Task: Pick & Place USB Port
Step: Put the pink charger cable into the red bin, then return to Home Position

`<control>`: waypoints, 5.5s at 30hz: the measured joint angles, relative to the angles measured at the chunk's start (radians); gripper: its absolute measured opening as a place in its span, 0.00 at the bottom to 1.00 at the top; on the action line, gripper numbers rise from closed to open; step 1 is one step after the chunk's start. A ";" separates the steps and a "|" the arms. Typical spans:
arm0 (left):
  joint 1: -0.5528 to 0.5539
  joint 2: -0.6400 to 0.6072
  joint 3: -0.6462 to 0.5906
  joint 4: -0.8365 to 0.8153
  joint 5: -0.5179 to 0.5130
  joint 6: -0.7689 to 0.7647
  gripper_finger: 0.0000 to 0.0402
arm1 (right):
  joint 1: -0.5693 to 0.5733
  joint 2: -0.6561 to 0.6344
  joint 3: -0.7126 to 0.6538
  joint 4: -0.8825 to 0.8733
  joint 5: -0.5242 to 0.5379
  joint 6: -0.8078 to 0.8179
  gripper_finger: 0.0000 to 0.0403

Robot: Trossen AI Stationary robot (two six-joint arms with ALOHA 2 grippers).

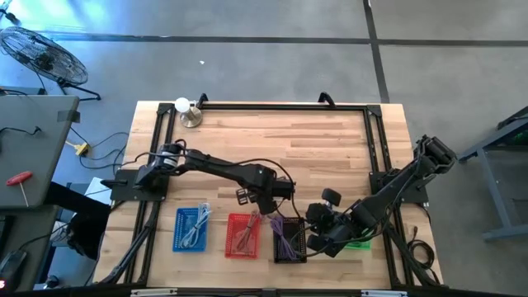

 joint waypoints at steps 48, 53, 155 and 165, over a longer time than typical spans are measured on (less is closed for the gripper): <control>-0.033 0.055 0.242 -0.519 -0.521 -0.357 0.02 | 0.030 0.001 0.000 0.027 0.039 -0.020 0.22; -0.130 0.031 0.288 -0.558 -0.434 -0.469 0.02 | 0.046 0.001 0.000 0.050 0.077 -0.052 0.22; -0.536 0.047 0.600 -0.545 -0.845 -0.987 0.56 | 0.122 0.001 0.000 0.487 0.114 -0.301 0.22; -0.460 -0.217 0.555 -0.558 -1.019 -1.115 0.33 | 0.054 -0.167 0.085 0.594 0.098 -0.803 0.11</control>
